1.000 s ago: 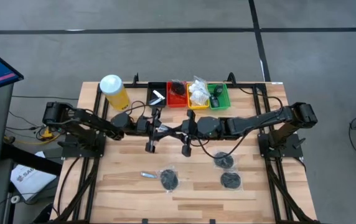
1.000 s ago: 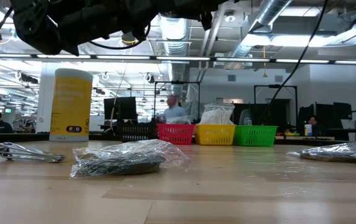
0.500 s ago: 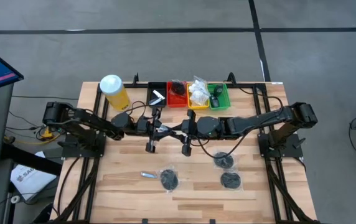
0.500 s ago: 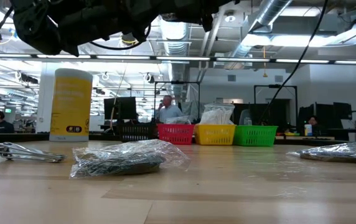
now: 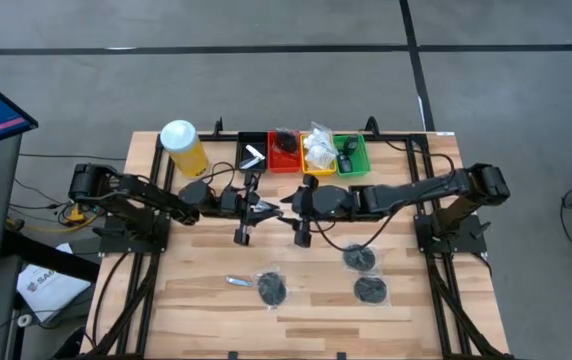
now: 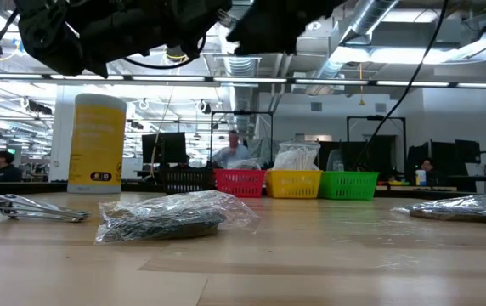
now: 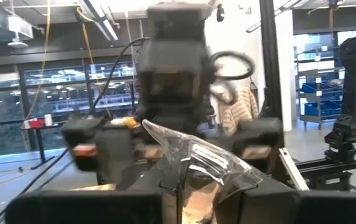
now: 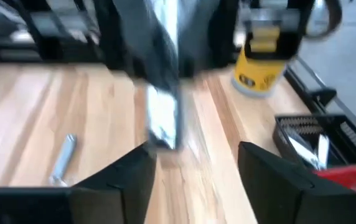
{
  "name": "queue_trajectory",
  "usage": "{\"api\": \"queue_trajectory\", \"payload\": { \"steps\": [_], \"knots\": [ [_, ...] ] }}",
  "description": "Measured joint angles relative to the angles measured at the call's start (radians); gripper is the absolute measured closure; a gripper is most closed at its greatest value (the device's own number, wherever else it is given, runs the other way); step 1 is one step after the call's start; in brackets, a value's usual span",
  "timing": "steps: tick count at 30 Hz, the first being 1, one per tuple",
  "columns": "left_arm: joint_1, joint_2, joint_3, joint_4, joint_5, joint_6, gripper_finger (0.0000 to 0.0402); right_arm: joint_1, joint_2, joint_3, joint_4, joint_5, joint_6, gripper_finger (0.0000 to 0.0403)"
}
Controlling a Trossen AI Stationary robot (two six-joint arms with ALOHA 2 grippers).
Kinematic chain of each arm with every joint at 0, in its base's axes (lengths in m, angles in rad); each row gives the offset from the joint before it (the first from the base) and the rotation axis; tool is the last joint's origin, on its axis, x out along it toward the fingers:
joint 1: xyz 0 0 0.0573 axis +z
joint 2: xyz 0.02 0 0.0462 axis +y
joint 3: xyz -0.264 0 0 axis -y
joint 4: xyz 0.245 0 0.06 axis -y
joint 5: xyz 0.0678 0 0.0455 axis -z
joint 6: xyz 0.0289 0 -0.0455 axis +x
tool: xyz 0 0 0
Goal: Pick & Place Travel size toiletries
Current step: Put the nail cutter into the black bin
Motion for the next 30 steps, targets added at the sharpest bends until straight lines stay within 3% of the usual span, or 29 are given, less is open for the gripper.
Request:
{"api": "queue_trajectory", "payload": {
  "steps": [8, 14, 24, 30],
  "knots": [
    [0.044, 0.0, 0.0, -0.03, -0.034, -0.014, 0.0362, -0.041, 0.0, 0.0, -0.205, 0.003, 0.106, 0.0184],
    [0.076, 0.0, 0.002, -0.118, -0.233, -0.027, 0.0362, -0.042, 0.0, 0.0, -0.3, -0.001, 0.156, 0.0201],
    [0.109, 0.0, 0.136, -0.553, -0.576, -0.062, 0.0362, -0.017, 0.0, 0.0, -0.298, -0.005, 0.164, 0.022],
    [0.16, 0.0, 0.224, -0.797, -0.64, -0.158, 0.0362, -0.018, 0.0, 0.0, -0.298, -0.004, 0.164, 0.0228]
  ]
}}
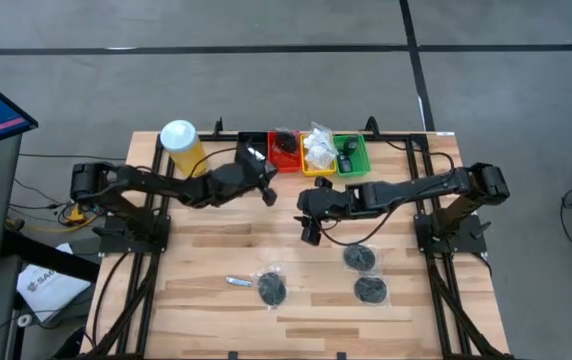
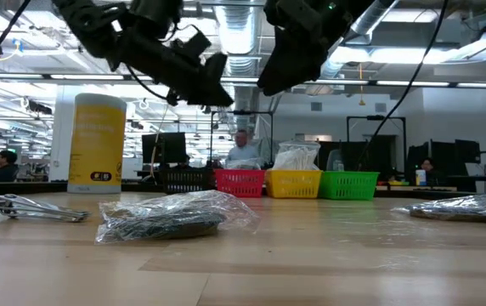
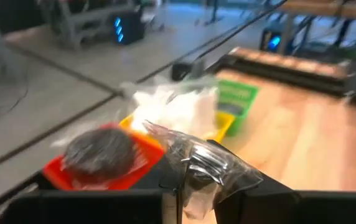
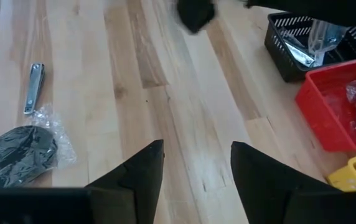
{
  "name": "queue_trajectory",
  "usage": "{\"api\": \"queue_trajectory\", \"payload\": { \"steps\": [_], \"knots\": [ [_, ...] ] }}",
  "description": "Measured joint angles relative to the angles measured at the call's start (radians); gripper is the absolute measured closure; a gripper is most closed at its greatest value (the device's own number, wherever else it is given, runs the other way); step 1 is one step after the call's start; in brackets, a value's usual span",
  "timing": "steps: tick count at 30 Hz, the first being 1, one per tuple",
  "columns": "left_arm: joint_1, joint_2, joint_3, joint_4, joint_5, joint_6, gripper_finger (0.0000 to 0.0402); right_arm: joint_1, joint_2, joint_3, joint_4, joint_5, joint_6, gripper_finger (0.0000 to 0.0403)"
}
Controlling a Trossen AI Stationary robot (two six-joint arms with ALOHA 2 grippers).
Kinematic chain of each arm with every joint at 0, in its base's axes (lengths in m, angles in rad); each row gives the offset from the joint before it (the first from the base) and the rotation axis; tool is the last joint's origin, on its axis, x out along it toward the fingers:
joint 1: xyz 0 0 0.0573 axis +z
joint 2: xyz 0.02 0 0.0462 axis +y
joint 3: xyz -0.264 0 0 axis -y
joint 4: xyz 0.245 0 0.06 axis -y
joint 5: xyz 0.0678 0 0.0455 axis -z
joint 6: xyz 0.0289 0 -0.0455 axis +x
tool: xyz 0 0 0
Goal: Pick & Place Travel size toiletries
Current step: Put the nail cutter into the black bin
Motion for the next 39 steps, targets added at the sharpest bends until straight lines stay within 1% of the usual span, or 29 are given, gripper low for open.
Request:
{"api": "queue_trajectory", "payload": {
  "steps": [3, 8, 14, 20, 25, 35, 39],
  "knots": [
    [0.042, 0.0, 0.035, -0.104, -0.002, -0.041, 0.0362, 0.0, 0.0, 0.0, 0.0, 0.0, 0.0, 0.0231],
    [0.119, 0.0, 0.061, -0.188, -0.002, -0.087, 0.0362, 0.0, 0.0, 0.0, 0.0, 0.0, 0.011, 0.0234],
    [0.211, 0.006, 0.104, -0.335, -0.003, -0.157, 0.0362, 0.0, 0.0, 0.0, 0.001, 0.0, 0.025, 0.0233],
    [0.27, 0.006, 0.11, -0.345, -0.003, -0.166, 0.0362, 0.0, 0.0, 0.0, 0.001, 0.0, 0.025, 0.0236],
    [0.281, 0.026, 0.109, -0.35, -0.002, -0.186, 0.0362, -0.001, 0.0, 0.0, 0.001, 0.0, 0.025, 0.0237],
    [0.317, 0.162, 0.134, -0.347, -0.002, -0.185, 0.0362, -0.001, 0.0, 0.0, 0.002, 0.0, 0.024, 0.0241],
    [0.317, 0.182, 0.136, -0.344, -0.002, -0.185, 0.0349, -0.001, 0.0, 0.0, 0.001, 0.0, 0.024, 0.0241]
  ]
}}
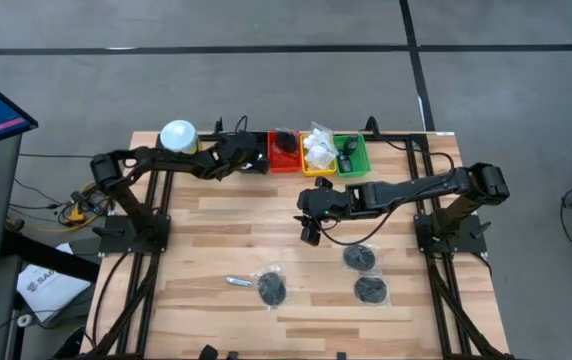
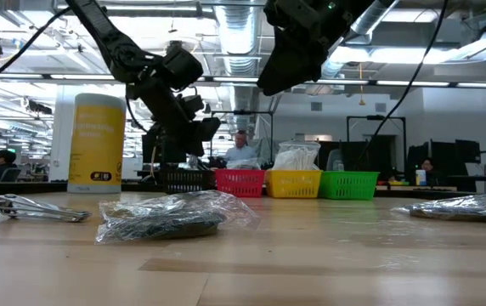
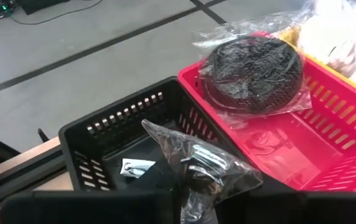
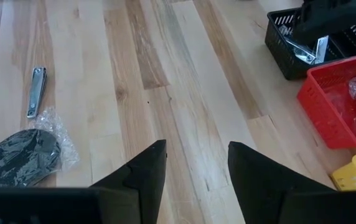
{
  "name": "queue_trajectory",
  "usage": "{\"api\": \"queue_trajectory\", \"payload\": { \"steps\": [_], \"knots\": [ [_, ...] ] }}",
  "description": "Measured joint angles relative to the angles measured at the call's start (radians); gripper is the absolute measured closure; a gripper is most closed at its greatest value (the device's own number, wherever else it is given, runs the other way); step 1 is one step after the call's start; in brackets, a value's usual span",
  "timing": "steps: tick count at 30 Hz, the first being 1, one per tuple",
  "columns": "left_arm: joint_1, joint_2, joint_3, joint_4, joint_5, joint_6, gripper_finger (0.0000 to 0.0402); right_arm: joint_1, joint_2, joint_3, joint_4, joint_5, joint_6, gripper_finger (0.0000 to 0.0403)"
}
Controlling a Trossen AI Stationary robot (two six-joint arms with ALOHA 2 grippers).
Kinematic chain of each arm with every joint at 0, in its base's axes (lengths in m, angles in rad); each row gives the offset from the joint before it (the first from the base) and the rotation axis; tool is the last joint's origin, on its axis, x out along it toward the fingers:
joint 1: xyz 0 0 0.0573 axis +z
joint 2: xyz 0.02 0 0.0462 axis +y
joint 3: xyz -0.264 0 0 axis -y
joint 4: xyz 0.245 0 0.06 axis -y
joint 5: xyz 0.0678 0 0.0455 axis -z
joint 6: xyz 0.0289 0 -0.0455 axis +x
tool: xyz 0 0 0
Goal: Pick & Place Travel size toiletries
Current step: Put the nail cutter into the black bin
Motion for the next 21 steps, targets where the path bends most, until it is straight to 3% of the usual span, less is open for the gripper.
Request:
{"api": "queue_trajectory", "payload": {
  "steps": [9, 21],
  "knots": [
    [-0.003, 0.001, 0.0, 0.004, 0.0, 0.003, 0.0349, 0.0, 0.0, 0.0, 0.0, 0.0, 0.0, 0.0245],
    [-0.003, 0.001, 0.0, 0.005, 0.0, 0.004, 0.0319, -0.001, 0.017, -0.002, -0.002, 0.0, -0.001, 0.0245]
  ]
}}
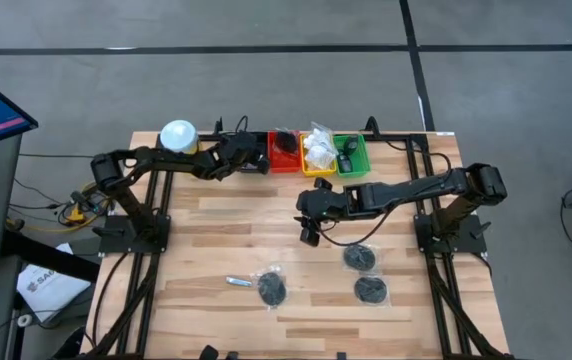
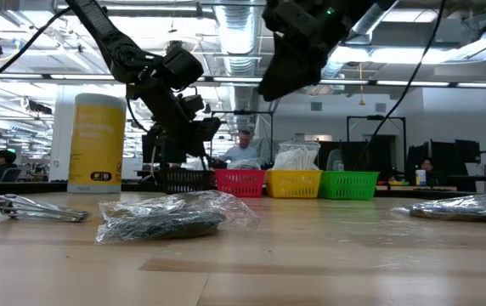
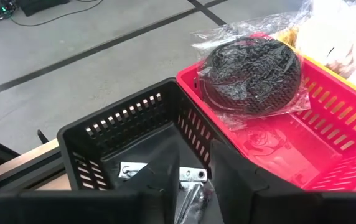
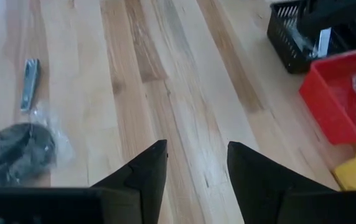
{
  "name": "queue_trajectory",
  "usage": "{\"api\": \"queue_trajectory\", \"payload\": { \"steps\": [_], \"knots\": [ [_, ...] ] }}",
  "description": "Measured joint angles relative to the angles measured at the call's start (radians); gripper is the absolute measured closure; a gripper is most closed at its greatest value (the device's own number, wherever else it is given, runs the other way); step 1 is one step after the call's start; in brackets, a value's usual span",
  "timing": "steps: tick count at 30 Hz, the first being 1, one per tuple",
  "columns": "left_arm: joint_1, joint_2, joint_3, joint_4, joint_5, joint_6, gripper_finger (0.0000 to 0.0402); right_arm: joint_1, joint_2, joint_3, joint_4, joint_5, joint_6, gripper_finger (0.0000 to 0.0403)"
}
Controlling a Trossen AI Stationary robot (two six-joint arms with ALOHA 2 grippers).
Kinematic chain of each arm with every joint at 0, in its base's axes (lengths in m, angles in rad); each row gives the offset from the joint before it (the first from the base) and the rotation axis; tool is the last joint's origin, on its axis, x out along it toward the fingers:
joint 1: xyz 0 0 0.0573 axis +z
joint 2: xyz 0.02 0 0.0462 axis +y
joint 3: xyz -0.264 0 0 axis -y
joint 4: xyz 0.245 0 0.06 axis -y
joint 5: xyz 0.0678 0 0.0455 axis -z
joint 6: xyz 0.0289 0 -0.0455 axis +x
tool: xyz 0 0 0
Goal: Pick & Place Travel size toiletries
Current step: Put the nail cutter into the black bin
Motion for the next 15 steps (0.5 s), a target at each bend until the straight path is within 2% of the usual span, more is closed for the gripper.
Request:
{"api": "queue_trajectory", "payload": {
  "steps": [10, 15],
  "knots": [
    [-0.007, 0.0, 0.0, -0.001, 0.003, 0.0, 0.0307, -0.002, 0.033, 0.0, 0.008, 0.0, -0.025, 0.0256],
    [-0.023, 0.0, 0.0, -0.001, 0.141, 0.001, 0.0307, -0.001, 0.029, 0.002, 0.016, 0.0, -0.025, 0.0263]
  ]
}}
